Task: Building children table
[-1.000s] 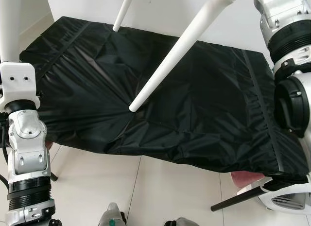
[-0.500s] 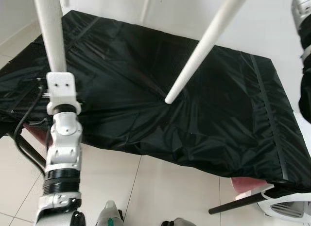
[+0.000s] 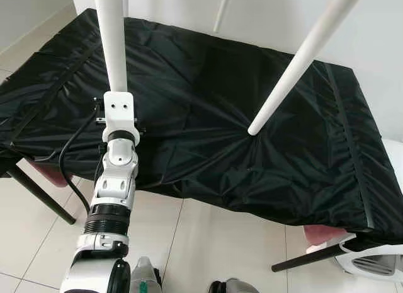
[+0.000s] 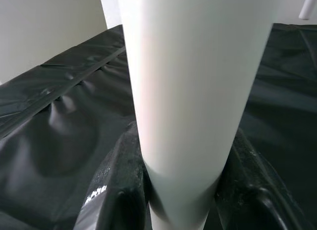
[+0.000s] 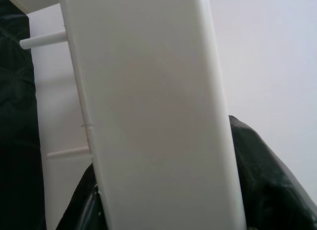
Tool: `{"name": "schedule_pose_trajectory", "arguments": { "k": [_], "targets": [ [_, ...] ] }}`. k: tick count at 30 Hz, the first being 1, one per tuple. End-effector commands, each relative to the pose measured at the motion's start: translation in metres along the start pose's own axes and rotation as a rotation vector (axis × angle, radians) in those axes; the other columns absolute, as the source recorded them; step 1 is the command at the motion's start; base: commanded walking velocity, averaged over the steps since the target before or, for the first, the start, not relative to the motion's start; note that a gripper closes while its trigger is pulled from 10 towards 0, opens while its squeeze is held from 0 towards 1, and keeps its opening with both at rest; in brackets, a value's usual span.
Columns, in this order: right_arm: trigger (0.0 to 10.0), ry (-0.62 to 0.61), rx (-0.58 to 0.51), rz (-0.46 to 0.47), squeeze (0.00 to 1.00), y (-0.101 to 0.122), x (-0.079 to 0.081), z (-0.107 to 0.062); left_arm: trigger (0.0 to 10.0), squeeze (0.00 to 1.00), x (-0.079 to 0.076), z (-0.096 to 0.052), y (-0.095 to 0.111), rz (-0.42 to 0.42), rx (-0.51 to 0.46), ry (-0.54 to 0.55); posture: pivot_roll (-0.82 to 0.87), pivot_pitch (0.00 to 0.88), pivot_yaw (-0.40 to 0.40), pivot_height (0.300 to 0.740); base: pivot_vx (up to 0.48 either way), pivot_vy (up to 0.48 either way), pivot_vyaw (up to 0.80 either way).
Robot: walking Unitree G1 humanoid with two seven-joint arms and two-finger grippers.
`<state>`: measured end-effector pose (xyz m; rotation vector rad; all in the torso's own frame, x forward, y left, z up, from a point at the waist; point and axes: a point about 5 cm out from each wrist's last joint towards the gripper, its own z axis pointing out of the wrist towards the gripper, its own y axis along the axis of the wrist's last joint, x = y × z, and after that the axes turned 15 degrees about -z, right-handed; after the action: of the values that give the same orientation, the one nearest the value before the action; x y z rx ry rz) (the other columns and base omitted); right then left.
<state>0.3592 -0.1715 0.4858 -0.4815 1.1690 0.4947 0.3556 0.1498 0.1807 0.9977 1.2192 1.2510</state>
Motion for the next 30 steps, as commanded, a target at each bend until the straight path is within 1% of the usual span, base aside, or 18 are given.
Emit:
{"name": "schedule_pose_trajectory", "arguments": {
  "k": [1,2,5,6,7,9,10,11,12,14,16,18,19,22,25,26,27,30],
  "targets": [
    [0.0,-0.327,-0.211,-0.030,0.00,0.037,-0.073,-0.008,10.0,0.00,-0.037,-0.001,-0.003,0.012,0.075,-0.300,-0.13,0.000,-0.092,0.740,0.000,0.000,0.00],
    [0.0,-0.335,-0.233,-0.005,0.00,0.040,-0.075,-0.007,10.0,0.00,-0.033,-0.003,-0.005,0.001,0.085,-0.299,-0.13,0.000,-0.091,0.740,0.000,0.000,0.00],
    [0.0,-0.341,-0.249,0.012,0.00,0.042,-0.076,-0.006,10.0,0.00,-0.029,-0.005,-0.006,0.000,0.090,-0.292,-0.12,0.000,-0.094,0.740,0.000,0.000,0.00],
    [3.8,-0.338,-0.247,0.034,0.00,0.042,-0.075,-0.005,10.0,0.00,-0.021,-0.006,-0.006,0.012,0.087,-0.266,-0.11,0.000,-0.105,0.740,0.000,0.000,0.00],
    [10.0,-0.329,-0.245,0.049,0.00,0.041,-0.072,-0.003,10.0,0.11,-0.015,-0.009,-0.004,0.015,0.080,-0.247,-0.10,0.000,-0.113,0.740,0.000,0.000,0.00],
    [10.0,-0.320,-0.242,0.057,0.00,0.040,-0.069,-0.002,10.0,0.11,-0.012,-0.010,-0.003,0.019,0.075,-0.235,-0.10,0.000,-0.113,0.740,0.000,0.000,0.00],
    [10.0,-0.309,-0.244,0.069,0.00,0.040,-0.066,0.000,10.0,1.00,-0.007,-0.012,-0.001,0.024,0.073,-0.213,-0.09,0.000,-0.121,0.740,0.000,0.000,0.00],
    [10.0,-0.309,-0.244,0.069,0.00,0.040,-0.066,0.000,10.0,1.00,-0.007,-0.012,-0.001,0.024,0.073,-0.213,-0.09,0.000,-0.121,0.740,0.000,0.000,0.00],
    [10.0,-0.306,-0.250,0.093,1.00,0.040,-0.064,0.001,10.0,1.00,-0.001,-0.014,-0.001,0.019,0.071,-0.189,-0.08,0.000,-0.129,0.740,0.000,0.000,0.00],
    [10.0,-0.304,-0.258,0.140,1.00,0.041,-0.061,0.005,10.0,1.00,0.008,-0.018,0.001,0.016,0.061,-0.152,-0.06,0.000,-0.141,0.740,0.000,0.000,0.00],
    [10.0,-0.304,-0.258,0.140,1.00,0.041,-0.061,0.005,10.0,1.00,0.008,-0.018,0.001,0.016,0.061,-0.152,-0.06,0.000,-0.141,0.740,0.000,0.000,0.00],
    [10.0,-0.304,-0.262,0.161,1.00,0.041,-0.060,0.006,10.0,1.00,0.012,-0.019,0.003,0.015,0.055,-0.139,-0.06,0.000,-0.143,0.740,0.000,0.000,0.00],
    [10.0,-0.304,-0.264,0.180,1.00,0.041,-0.058,0.007,10.0,1.00,0.018,-0.020,0.008,0.012,0.041,-0.123,-0.05,0.000,-0.153,0.740,0.000,0.000,0.00],
    [10.0,-0.313,-0.271,0.228,1.00,0.040,-0.054,0.009,10.0,1.00,0.030,-0.021,0.019,0.043,0.012,-0.091,-0.03,0.000,-0.158,0.740,0.000,0.000,0.00],
    [10.0,-0.317,-0.275,0.245,1.00,0.040,-0.052,0.010,10.0,1.00,0.034,-0.022,0.023,0.064,0.004,-0.087,-0.02,0.000,-0.159,0.740,0.000,0.000,0.00],
    [10.0,-0.319,-0.280,0.266,1.00,0.039,-0.049,0.010,10.0,0.59,0.037,-0.022,0.027,0.080,-0.003,-0.084,-0.02,0.000,-0.159,0.740,0.000,0.000,0.00],
    [10.0,-0.319,-0.292,0.297,1.00,0.037,-0.045,0.010,10.0,0.01,0.040,-0.022,0.030,0.098,-0.008,-0.085,-0.02,0.000,-0.157,0.740,0.000,0.000,0.00],
    [10.0,-0.314,-0.311,0.339,1.00,0.035,-0.038,0.009,10.0,0.00,0.042,-0.022,0.034,0.126,-0.008,-0.092,-0.02,0.000,-0.157,0.740,0.000,0.000,0.00]
  ]
}}
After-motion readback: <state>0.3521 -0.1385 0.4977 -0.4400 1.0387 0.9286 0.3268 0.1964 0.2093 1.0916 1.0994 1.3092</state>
